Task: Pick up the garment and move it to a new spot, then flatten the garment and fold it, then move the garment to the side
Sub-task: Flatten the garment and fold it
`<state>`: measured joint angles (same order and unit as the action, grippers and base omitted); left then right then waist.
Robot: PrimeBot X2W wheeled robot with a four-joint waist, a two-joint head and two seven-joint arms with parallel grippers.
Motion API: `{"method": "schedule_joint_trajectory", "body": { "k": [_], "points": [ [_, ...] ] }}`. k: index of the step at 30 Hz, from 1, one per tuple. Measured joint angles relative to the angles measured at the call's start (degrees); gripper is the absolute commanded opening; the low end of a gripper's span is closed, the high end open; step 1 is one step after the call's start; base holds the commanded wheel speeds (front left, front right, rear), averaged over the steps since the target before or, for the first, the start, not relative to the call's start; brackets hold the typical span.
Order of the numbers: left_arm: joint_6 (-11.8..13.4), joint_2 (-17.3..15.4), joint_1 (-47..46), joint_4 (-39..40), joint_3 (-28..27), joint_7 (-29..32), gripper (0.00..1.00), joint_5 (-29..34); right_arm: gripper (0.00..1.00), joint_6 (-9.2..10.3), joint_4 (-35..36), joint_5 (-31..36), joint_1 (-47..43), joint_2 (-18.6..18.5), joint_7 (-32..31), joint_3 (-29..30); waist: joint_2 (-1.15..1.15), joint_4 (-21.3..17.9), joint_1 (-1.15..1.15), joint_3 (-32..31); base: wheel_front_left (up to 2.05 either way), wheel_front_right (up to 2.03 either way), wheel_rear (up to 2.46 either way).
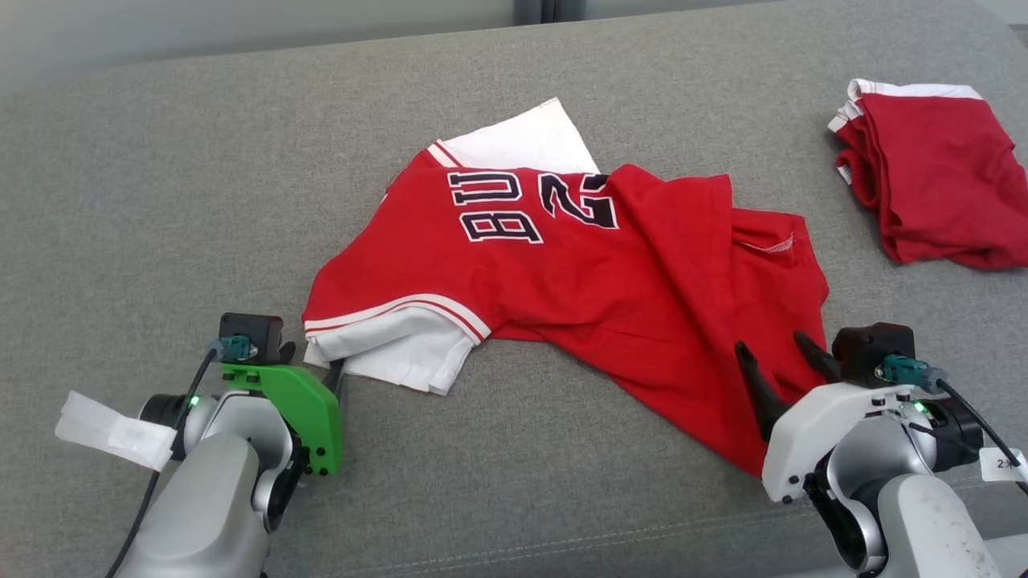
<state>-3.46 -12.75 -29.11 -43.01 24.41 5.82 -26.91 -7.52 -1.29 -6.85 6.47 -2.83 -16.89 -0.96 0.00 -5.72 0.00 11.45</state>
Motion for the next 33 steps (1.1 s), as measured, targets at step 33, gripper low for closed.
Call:
{"method": "schedule_joint_trajectory", "body": {
  "k": [33],
  "points": [
    [-1.5,1.9,-1.8,-2.1,3.4,-1.2,0.00,-1.1,0.60,0.00,-3.4,-5.2,1.2,0.0,-18.5,2.6,0.00,2.0,0.00,0.8,0.00,0.00,0.00]
  ]
}}
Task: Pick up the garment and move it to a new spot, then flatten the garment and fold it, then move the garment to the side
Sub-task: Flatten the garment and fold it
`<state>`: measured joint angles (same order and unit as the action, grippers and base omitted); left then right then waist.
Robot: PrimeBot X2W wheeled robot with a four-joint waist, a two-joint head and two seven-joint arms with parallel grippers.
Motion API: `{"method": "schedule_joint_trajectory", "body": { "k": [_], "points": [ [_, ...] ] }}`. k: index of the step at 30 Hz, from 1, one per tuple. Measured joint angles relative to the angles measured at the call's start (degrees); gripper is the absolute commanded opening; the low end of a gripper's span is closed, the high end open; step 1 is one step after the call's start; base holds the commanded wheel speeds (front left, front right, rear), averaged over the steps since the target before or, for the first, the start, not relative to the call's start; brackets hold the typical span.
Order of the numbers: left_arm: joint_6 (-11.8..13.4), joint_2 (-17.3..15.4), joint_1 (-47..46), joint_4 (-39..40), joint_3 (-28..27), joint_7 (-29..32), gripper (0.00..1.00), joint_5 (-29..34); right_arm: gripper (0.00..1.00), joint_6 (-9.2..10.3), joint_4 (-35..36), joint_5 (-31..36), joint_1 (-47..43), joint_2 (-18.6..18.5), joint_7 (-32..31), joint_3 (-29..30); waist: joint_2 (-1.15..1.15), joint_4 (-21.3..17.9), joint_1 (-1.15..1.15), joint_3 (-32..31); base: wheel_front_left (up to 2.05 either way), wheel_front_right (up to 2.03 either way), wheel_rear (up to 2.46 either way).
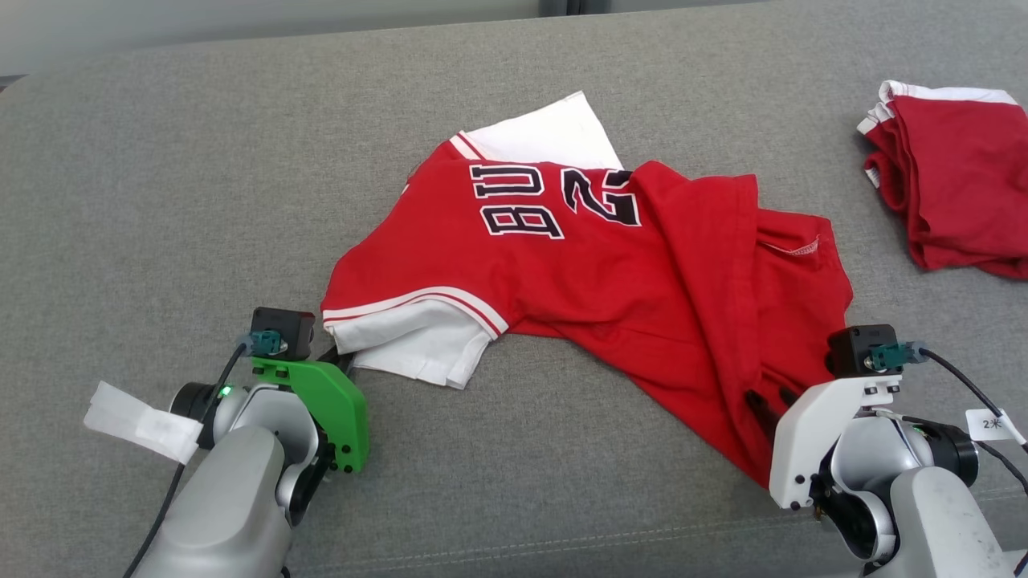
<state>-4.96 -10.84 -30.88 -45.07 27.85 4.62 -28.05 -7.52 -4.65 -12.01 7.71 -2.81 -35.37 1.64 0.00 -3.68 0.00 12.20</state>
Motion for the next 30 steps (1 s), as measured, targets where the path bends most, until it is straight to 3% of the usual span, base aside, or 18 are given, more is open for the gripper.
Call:
{"method": "schedule_joint_trajectory", "body": {
  "k": [1,6,11,13,17,18,19,20,30],
  "points": [
    [0.1,0.0,-0.3,0.0,0.1,0.0,0.00,-0.1,0.49,0.01,-0.9,0.1,0.5,0.0,0.1,0.0,0.00,0.1,0.00,0.2,0.00,0.00,0.00],
    [0.1,0.1,-0.9,-0.1,0.3,0.0,0.00,-0.1,0.45,0.01,-3.2,-0.5,1.9,0.0,0.4,-0.6,0.00,0.5,0.00,0.9,0.00,0.00,0.00],
    [0.1,0.2,-1.3,-0.2,0.6,-0.4,0.00,-0.2,0.48,0.01,-4.8,-0.5,2.6,0.0,0.8,-0.6,0.00,0.8,0.00,1.4,0.00,0.00,0.00],
    [0.1,0.2,-1.4,-0.2,0.6,-0.4,0.00,-0.3,0.36,0.01,-5.1,-0.4,2.9,0.0,1.0,-0.7,0.00,0.9,0.00,1.5,0.00,0.00,0.00],
    [0.4,0.2,-1.8,-0.3,0.6,-0.7,0.00,-0.4,0.34,0.01,-5.7,-0.4,3.6,0.0,1.3,-1.2,0.00,1.1,0.00,1.8,0.00,0.00,0.00],
    [0.4,0.2,-1.8,-0.3,0.7,-0.7,0.00,-0.5,0.24,0.01,-5.9,-0.4,3.7,0.0,1.3,-1.3,0.00,1.2,0.00,1.8,0.00,0.00,0.00],
    [0.4,0.2,-1.8,-0.4,0.7,-0.7,0.00,-0.5,0.07,0.01,-5.9,-0.4,3.7,0.0,1.3,-1.5,0.00,1.2,0.00,1.8,0.00,0.00,0.00],
    [0.4,0.2,-1.9,-0.4,0.7,-0.8,0.00,-0.6,0.00,0.01,-6.0,-0.4,3.8,-0.1,1.3,-1.7,0.00,1.3,0.00,1.8,0.00,0.00,0.00],
    [1.1,0.1,-1.8,-0.7,0.2,-2.3,0.00,-1.6,0.00,0.01,-3.5,-0.7,3.6,0.0,1.9,-1.8,0.00,1.4,0.00,0.7,0.00,0.00,0.00]
  ]
}}
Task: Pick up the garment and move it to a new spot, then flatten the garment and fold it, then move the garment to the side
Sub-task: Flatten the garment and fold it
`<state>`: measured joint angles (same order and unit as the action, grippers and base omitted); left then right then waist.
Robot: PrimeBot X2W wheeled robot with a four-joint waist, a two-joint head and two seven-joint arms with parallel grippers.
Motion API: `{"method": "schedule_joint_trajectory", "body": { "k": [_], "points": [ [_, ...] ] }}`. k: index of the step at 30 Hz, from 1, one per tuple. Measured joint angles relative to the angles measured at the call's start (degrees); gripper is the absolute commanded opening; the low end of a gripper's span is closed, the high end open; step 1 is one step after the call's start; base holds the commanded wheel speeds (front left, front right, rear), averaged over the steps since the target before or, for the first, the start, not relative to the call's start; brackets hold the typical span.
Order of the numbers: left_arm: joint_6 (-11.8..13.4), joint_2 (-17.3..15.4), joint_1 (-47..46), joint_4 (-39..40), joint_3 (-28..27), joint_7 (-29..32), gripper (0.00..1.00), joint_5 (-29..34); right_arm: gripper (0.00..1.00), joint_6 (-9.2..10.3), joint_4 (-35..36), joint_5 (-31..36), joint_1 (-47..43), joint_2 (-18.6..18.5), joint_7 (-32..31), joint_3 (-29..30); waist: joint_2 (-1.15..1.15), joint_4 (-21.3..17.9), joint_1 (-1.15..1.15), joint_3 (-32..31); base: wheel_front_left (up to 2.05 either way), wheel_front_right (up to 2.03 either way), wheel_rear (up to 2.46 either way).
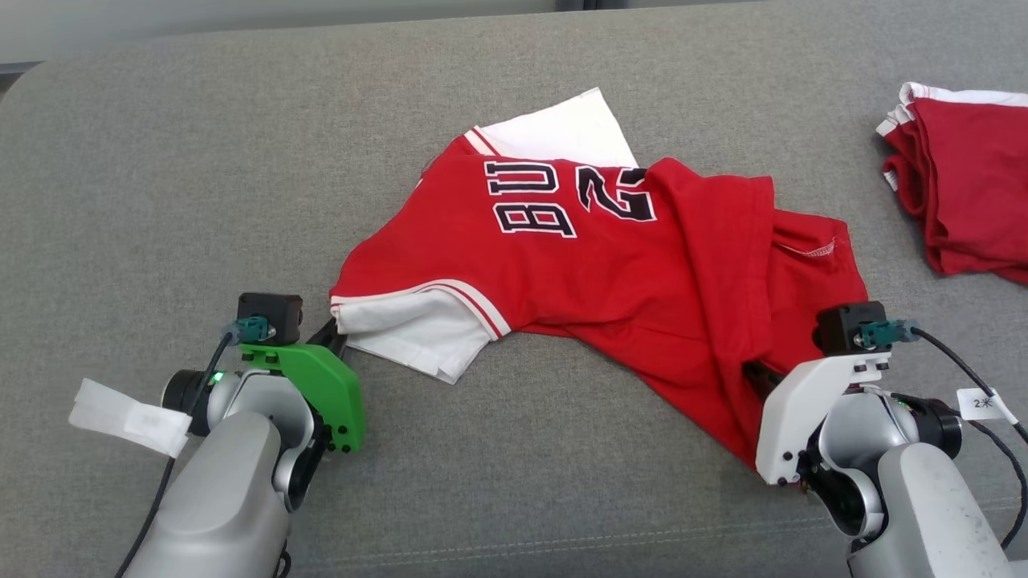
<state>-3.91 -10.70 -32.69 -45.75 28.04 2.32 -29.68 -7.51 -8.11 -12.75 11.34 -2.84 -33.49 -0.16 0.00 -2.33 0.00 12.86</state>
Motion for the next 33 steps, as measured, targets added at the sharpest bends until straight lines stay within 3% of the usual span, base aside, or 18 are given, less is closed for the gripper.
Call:
{"method": "schedule_joint_trajectory", "body": {
  "k": [6,15,20,27,33],
  "points": [
    [0.9,0.0,0.0,3.4,-2.9,-2.0,0.00,-3.0,0.00,0.00,4.2,-1.7,1.0,0.0,2.5,1.5,0.00,-0.1,0.00,-1.2,0.00,0.00,0.00],
    [-0.1,0.9,-0.4,16.5,-9.7,-2.3,0.00,-11.8,0.00,0.00,10.0,-2.7,6.3,0.0,4.4,4.1,0.00,-0.5,0.00,-3.0,0.00,0.00,0.00],
    [1.5,2.0,0.0,23.6,-12.5,-0.4,0.00,-16.2,0.00,0.02,10.4,-5.0,9.4,0.0,3.5,3.1,0.00,-0.6,0.00,-3.3,0.00,0.00,0.00],
    [4.3,1.8,-5.4,27.3,-15.2,2.8,0.00,-18.7,0.00,0.02,4.6,-10.1,20.6,-3.8,2.1,-2.5,0.00,-1.1,0.00,-0.9,0.00,0.00,0.00],
    [4.3,-3.7,-18.2,26.8,-15.1,4.2,0.00,-13.9,0.00,0.03,-5.8,-5.6,33.2,-8.1,6.4,-4.5,0.00,-1.7,0.00,2.9,0.00,0.00,0.00]
  ]
}}
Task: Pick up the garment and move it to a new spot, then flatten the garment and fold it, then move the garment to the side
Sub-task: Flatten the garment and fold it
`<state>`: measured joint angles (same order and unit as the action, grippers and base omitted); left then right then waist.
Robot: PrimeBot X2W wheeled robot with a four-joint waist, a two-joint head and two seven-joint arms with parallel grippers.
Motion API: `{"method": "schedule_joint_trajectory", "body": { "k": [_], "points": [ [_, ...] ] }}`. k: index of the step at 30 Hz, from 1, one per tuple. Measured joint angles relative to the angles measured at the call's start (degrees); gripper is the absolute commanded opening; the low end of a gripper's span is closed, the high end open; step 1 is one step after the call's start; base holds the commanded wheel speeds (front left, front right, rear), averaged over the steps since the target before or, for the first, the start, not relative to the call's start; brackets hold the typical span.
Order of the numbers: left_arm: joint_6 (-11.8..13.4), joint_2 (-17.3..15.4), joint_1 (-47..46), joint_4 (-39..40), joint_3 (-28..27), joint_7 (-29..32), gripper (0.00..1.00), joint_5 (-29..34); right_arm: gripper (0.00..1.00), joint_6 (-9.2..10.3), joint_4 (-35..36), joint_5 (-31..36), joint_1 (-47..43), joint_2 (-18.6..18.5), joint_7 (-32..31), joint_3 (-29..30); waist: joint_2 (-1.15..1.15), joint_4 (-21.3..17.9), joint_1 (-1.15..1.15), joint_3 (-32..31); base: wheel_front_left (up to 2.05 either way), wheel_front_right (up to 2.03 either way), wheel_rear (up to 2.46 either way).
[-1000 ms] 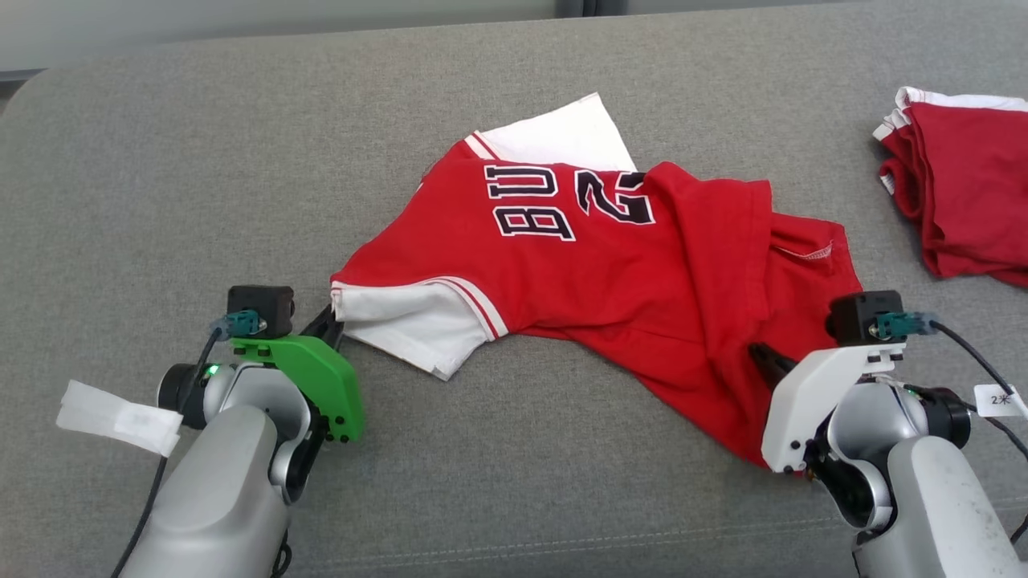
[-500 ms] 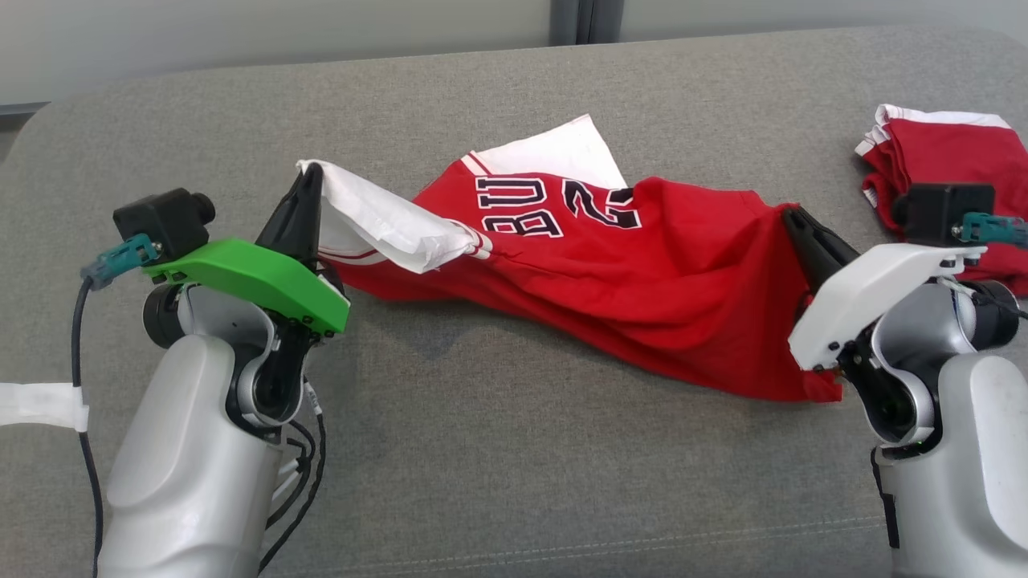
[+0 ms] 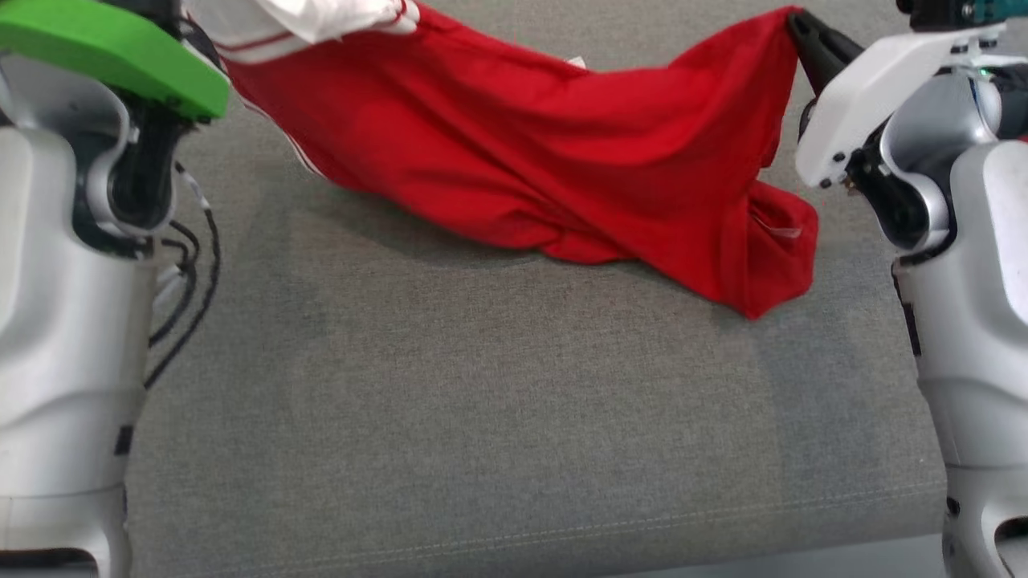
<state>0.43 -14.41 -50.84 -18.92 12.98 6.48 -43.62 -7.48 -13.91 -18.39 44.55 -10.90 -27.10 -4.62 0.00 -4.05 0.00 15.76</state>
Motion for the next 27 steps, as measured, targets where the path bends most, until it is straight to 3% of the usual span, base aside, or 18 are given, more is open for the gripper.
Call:
{"method": "schedule_joint_trajectory", "body": {
  "k": [6,11,14,21,27],
  "points": [
    [-1.0,-5.1,-13.2,-1.4,0.9,2.2,0.00,4.7,0.00,-0.01,-10.2,1.0,12.2,0.4,4.6,-1.1,0.00,-1.1,0.00,4.9,0.00,0.00,0.00],
    [-0.4,-7.4,-25.5,-2.1,0.4,2.5,0.00,7.5,0.00,-0.01,-15.4,1.5,21.1,2.3,9.3,-1.8,0.00,-2.4,0.01,9.8,0.00,0.00,0.00],
    [-2.5,-9.5,-34.0,-2.0,2.3,2.5,0.00,10.6,0.00,-0.01,-18.2,1.9,26.7,3.9,12.9,-0.8,0.00,-3.3,0.01,12.9,0.00,0.00,0.00],
    [-5.8,-8.3,-50.2,-4.2,7.1,-0.1,0.00,15.3,0.00,-0.01,-24.6,5.4,37.7,6.1,23.3,3.0,0.00,-5.8,0.01,19.7,0.00,0.00,0.00],
    [-6.6,-6.8,-56.7,-8.1,9.7,-7.7,0.00,18.9,0.00,-0.01,-28.7,10.3,45.2,6.9,33.5,8.0,0.00,-8.2,0.02,23.1,0.00,0.00,0.00]
  ]
}}
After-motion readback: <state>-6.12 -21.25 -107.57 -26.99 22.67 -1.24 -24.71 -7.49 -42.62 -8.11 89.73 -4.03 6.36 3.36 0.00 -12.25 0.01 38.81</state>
